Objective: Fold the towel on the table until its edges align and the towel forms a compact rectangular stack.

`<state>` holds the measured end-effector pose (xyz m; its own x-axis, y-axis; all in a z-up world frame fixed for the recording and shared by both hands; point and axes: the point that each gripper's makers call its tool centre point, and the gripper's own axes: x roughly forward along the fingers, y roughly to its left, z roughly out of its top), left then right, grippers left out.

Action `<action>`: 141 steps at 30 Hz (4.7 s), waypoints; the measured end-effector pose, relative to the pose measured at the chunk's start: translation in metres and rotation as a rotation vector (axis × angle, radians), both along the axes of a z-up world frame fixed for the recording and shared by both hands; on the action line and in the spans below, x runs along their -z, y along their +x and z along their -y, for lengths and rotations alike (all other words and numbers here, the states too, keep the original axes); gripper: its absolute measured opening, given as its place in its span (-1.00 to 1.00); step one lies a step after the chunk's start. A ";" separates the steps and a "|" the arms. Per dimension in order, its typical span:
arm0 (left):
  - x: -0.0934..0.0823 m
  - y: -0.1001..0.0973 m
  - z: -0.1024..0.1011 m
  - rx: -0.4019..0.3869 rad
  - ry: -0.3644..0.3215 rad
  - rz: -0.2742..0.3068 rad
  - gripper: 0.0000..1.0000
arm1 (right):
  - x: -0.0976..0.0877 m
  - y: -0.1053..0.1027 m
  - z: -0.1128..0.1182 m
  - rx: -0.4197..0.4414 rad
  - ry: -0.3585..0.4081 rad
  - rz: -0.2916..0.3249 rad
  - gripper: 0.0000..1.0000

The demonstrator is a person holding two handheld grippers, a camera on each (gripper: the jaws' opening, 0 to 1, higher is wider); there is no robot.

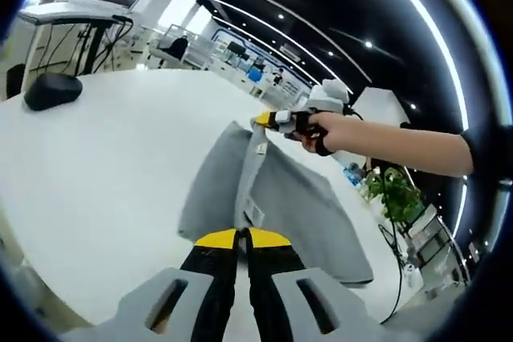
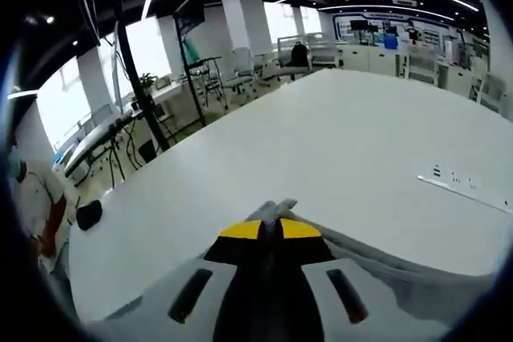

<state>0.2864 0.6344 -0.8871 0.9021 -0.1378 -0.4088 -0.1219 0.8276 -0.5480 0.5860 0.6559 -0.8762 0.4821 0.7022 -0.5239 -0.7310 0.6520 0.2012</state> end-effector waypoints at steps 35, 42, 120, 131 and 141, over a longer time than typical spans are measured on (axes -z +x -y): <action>-0.005 0.005 -0.017 -0.034 0.269 -0.143 -0.91 | -0.002 -0.004 0.081 -0.051 -0.042 0.060 -0.77; 0.008 0.007 -0.024 -0.072 0.261 -0.179 -0.90 | 0.011 0.001 0.137 0.013 -0.122 0.056 -0.71; 0.028 0.007 -0.026 0.083 0.315 -0.212 -0.90 | 0.029 0.045 0.309 0.272 -0.182 0.013 -0.89; -0.032 0.029 0.000 0.189 0.379 -0.057 -0.55 | 0.021 0.043 0.321 0.273 -0.158 0.006 -0.73; -0.041 0.042 0.105 0.574 0.508 0.045 -0.14 | 0.020 0.037 0.334 0.291 -0.141 -0.031 -0.71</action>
